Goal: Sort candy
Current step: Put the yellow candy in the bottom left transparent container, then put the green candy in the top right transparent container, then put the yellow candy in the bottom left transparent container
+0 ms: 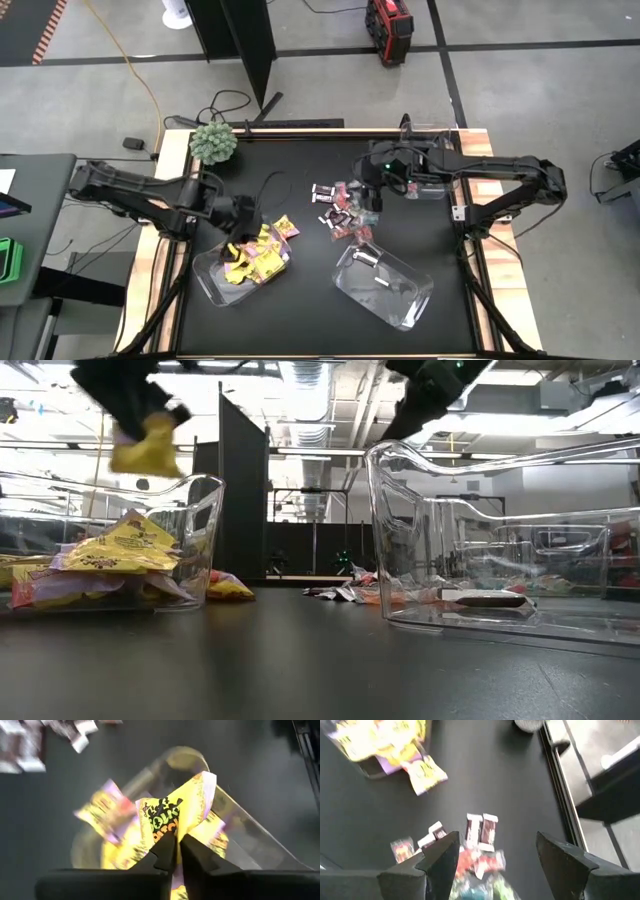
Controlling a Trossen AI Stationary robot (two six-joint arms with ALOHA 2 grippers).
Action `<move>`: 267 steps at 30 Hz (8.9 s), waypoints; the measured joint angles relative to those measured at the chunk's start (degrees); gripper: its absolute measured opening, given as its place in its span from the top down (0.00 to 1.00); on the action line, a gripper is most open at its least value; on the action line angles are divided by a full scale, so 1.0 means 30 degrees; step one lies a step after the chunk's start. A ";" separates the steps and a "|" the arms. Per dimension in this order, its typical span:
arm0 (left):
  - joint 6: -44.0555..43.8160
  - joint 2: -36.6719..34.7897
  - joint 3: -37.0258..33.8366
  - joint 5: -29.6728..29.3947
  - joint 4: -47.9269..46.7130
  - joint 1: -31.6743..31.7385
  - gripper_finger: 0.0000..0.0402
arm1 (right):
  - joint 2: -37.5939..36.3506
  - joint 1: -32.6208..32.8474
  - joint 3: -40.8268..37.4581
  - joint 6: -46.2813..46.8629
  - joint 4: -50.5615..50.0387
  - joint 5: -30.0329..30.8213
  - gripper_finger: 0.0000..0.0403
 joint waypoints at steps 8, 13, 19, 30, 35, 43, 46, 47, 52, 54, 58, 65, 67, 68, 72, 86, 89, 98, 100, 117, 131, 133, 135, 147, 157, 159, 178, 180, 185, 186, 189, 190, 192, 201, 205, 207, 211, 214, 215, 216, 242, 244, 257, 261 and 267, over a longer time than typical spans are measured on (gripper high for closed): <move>-0.5455 0.0035 -0.3278 -0.0373 0.0541 -0.1567 0.58 | 0.0897 -0.1145 0.0003 0.0709 -0.1680 -0.0022 0.30; -0.5115 0.0021 -0.3338 -0.0899 0.0524 -0.1936 0.41 | 0.3000 -0.2166 0.0007 0.0493 -0.3131 -0.0137 0.30; -0.4073 -0.0001 -0.2559 -0.2678 0.0626 -0.1939 0.39 | 0.5924 -0.3843 0.0000 -0.2014 -0.3198 -0.0809 0.30; -0.3718 -0.0001 -0.2428 -0.4382 0.1150 -0.1939 0.39 | 0.9036 -0.6185 0.0204 -0.3368 -0.2602 -0.1100 0.30; -0.3721 -0.0001 -0.2428 -0.5324 0.1231 -0.1939 0.39 | 1.0064 -0.6403 0.0219 -0.3383 -0.2573 -0.1100 0.32; -0.3718 -0.0001 -0.2423 -0.5716 0.1570 -0.1939 0.39 | 1.0463 -0.6207 0.0249 -0.3405 -0.2420 -0.1246 0.55; -0.3675 -0.0001 -0.2421 -0.5719 0.1959 -0.1939 0.39 | 1.0389 -0.6039 0.0215 -0.3506 -0.2305 -0.1246 0.71; -0.3518 -0.0001 -0.2421 -0.5719 0.2154 -0.1939 0.39 | 1.0389 -0.5973 0.0211 -0.3543 -0.2174 -0.1239 0.77; -0.2719 -0.0001 -0.2421 -0.5727 0.3178 -0.1939 0.39 | 1.0426 -0.5864 0.0226 -0.3523 -0.1965 -0.1188 0.98; -0.2378 -0.0001 -0.2421 -0.5727 0.3660 -0.1939 0.39 | 1.0426 -0.5691 0.0226 -0.3524 -0.1986 -0.1005 0.98; -0.2149 -0.0001 -0.2421 -0.5727 0.4385 -0.1939 0.39 | 1.0381 -0.5376 0.0226 -0.3543 -0.2071 -0.0735 0.99; -0.1722 -0.0003 -0.2421 -0.5851 0.5296 -0.1939 0.39 | 0.8459 -0.5048 0.0204 -0.3382 -0.2254 0.0254 1.00; -0.1712 -0.0001 -0.2421 -0.6048 0.5429 -0.1939 0.39 | 0.7366 -0.5055 0.0204 -0.3315 -0.2398 0.0843 1.00; -0.1707 -0.0001 -0.2421 -0.6126 0.5508 -0.1939 0.39 | 0.6760 -0.5022 0.0204 -0.3251 -0.2428 0.1072 1.00; -0.1081 -0.0001 -0.2421 -0.6961 0.5729 -0.1902 0.39 | 0.3831 -0.4889 0.0209 -0.3046 -0.2669 0.1204 1.00; 0.1726 -0.0003 -0.2421 -1.1364 0.9206 0.1365 0.39 | -0.4112 -0.5420 0.0219 0.5127 -1.0479 0.7199 1.00; 0.1510 -0.0001 -0.2421 -1.0162 0.9049 0.3458 0.39 | -0.4371 -0.6136 0.0219 0.7679 -1.2452 0.7771 1.00; 0.2657 0.1109 -0.2414 -0.2573 0.7338 0.9260 0.39 | -0.2716 -0.7949 0.0219 1.1626 -1.4935 0.8262 0.98; 0.2918 0.1977 -0.2406 -0.1939 0.7257 0.9899 0.39 | -0.2182 -0.8196 0.0219 1.1741 -1.4830 0.9129 0.96; 0.3570 0.9024 -0.1626 0.5024 0.7209 1.1116 0.39 | -0.0481 -0.8166 0.0211 1.0846 -1.3247 1.1001 0.36; 0.3269 0.9062 -0.0971 0.6790 0.3701 1.0581 0.39 | -0.0444 -0.8079 0.0208 0.9889 -1.2030 1.0994 0.36; 0.3262 0.9062 -0.0971 0.6754 0.3710 1.0348 0.39 | -0.0444 -0.8068 0.0208 0.9669 -1.1851 1.0990 0.36; 0.3195 0.9062 -0.0971 0.6528 0.3871 1.0079 0.39 | -0.0444 -0.8025 0.0207 0.9639 -1.1670 1.0991 0.36; 0.4724 0.9062 -0.0993 0.3662 0.4598 0.8459 0.39 | -0.0459 -0.6725 0.0204 0.9469 -1.1608 1.0965 0.36; 0.5586 0.9055 -0.0986 0.3643 0.5360 0.7207 0.39 | -0.0459 -0.6236 0.0210 0.9472 -1.1316 1.0943 0.36; 0.5653 0.9048 -0.0986 0.3643 0.5614 0.7019 0.39 | -0.0459 -0.6236 0.0211 0.9469 -1.1316 1.0943 0.36; 0.6948 0.9018 -0.0949 0.2735 0.6292 0.6585 0.37 | -0.0459 -0.6236 0.0211 0.9484 -1.1316 1.0943 0.36; 0.6995 0.9018 -0.0949 0.2025 0.6407 0.6534 0.37 | -0.0465 -0.6236 0.0211 0.9484 -1.1316 1.0943 0.36; 0.6956 0.9062 -0.0986 0.1570 0.6298 0.6506 0.36 | -0.0466 -0.6236 0.0211 0.9495 -1.1268 1.0943 0.36; 0.6765 0.9062 -0.0993 0.1588 0.6313 0.6500 0.36 | -0.0466 -0.6236 0.0210 0.9505 -1.1254 1.0943 0.36; 0.5913 0.9065 -0.1016 0.1460 0.6540 0.6501 0.36 | -0.0466 -0.6236 0.0211 0.9520 -1.1250 1.0943 0.36; 0.5547 0.9079 -0.1022 0.1378 0.6710 0.6505 0.36 | -0.0466 -0.6236 0.0211 0.9520 -1.1244 1.0943 0.36; 0.4595 0.9091 -0.1022 0.1262 0.7030 0.6505 0.36 | -0.0466 -0.6236 0.0204 0.9520 -1.1229 1.0943 0.36; 0.1554 0.9091 -0.1022 0.1348 0.7635 0.6461 0.36 | -0.0466 -0.6236 0.0210 0.9513 -1.1199 1.0943 0.36; 0.0233 0.9048 -0.1022 0.1348 0.8154 0.6465 0.36 | -0.0466 -0.6236 0.0209 0.9506 -1.1192 1.0943 0.36; -0.0657 0.9040 -0.0874 0.1323 0.8384 0.6469 0.36 | -0.0466 -0.6236 0.0211 0.9506 -1.1189 1.0943 0.36; -0.2104 0.9026 -0.0059 0.1059 0.8443 0.6469 0.36 | -0.0466 -0.6236 0.0210 0.9491 -1.1178 1.0943 0.36; -0.3222 0.9026 0.0548 0.0978 0.8364 0.6469 0.36 | -0.0466 -0.6236 0.0211 0.9471 -1.1181 1.0943 0.36; -0.3415 0.9026 0.0717 0.1000 0.8095 0.6469 0.36 | -0.0466 -0.6236 0.0211 0.9469 -1.1183 1.0943 0.36; -0.3499 0.9026 0.0863 0.1077 0.7627 0.6469 0.36 | -0.0466 -0.6236 0.0211 0.9469 -1.1183 1.0943 0.36; -0.5368 1.2380 0.1164 0.1107 0.3993 0.5638 0.20 | -0.0466 -0.6236 0.0211 0.8400 -0.9677 1.0943 0.36; -0.5309 1.2381 0.1161 0.1024 0.4006 0.5647 0.23 | -0.0466 -0.6236 0.0207 0.8398 -0.9681 1.0943 0.36; -0.1841 1.1117 0.3460 -0.0472 0.3510 0.5682 0.89 | -0.0466 -0.6236 0.0204 0.8471 -0.9692 1.0943 0.36; -0.0962 1.0863 0.3757 -0.0452 0.3537 0.5545 0.97 | -0.0466 -0.6236 0.0210 0.8478 -0.9732 1.0936 0.36; -0.0004 1.1309 0.3694 -0.0378 0.3461 0.4884 0.78 | -0.0466 -0.6202 0.0208 0.8624 -0.9757 1.0913 0.36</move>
